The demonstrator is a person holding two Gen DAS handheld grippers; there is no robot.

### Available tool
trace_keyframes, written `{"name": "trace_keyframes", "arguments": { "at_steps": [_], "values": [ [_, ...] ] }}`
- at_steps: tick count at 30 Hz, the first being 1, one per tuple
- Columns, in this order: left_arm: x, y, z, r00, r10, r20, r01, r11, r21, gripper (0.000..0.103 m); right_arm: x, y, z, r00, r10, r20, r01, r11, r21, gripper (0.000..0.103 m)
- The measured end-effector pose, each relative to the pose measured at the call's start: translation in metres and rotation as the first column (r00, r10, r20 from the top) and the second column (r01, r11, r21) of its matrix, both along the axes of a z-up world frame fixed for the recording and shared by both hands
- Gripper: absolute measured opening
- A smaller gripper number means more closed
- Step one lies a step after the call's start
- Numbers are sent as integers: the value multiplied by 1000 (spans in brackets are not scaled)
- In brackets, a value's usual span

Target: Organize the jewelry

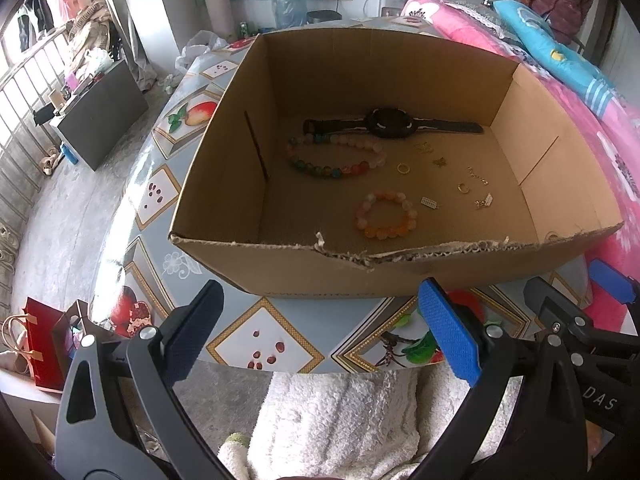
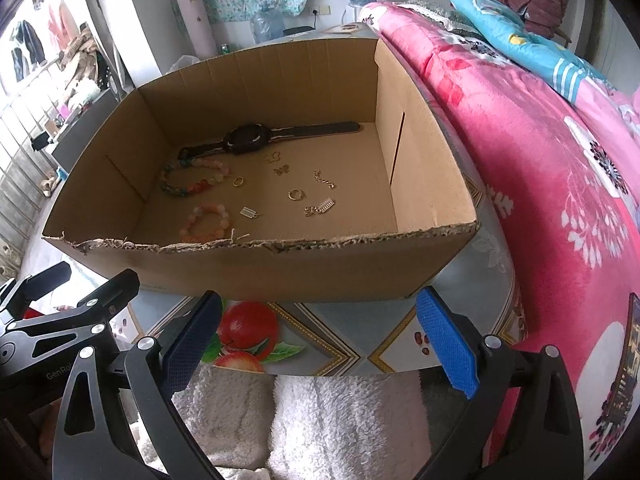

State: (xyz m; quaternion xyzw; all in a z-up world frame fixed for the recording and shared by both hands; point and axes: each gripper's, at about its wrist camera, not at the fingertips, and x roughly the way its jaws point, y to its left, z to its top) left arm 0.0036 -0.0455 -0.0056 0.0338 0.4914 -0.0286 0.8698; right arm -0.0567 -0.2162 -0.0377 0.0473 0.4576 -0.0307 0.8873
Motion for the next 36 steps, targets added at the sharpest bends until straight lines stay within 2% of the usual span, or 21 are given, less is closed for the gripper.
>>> {"name": "trace_keyframes", "arguments": {
  "at_steps": [36],
  "values": [
    [2, -1, -1, 1000, 4, -10, -4, 1000, 3, 94, 1, -3, -1, 1000, -7, -3, 7, 1000, -12, 95]
  ]
}}
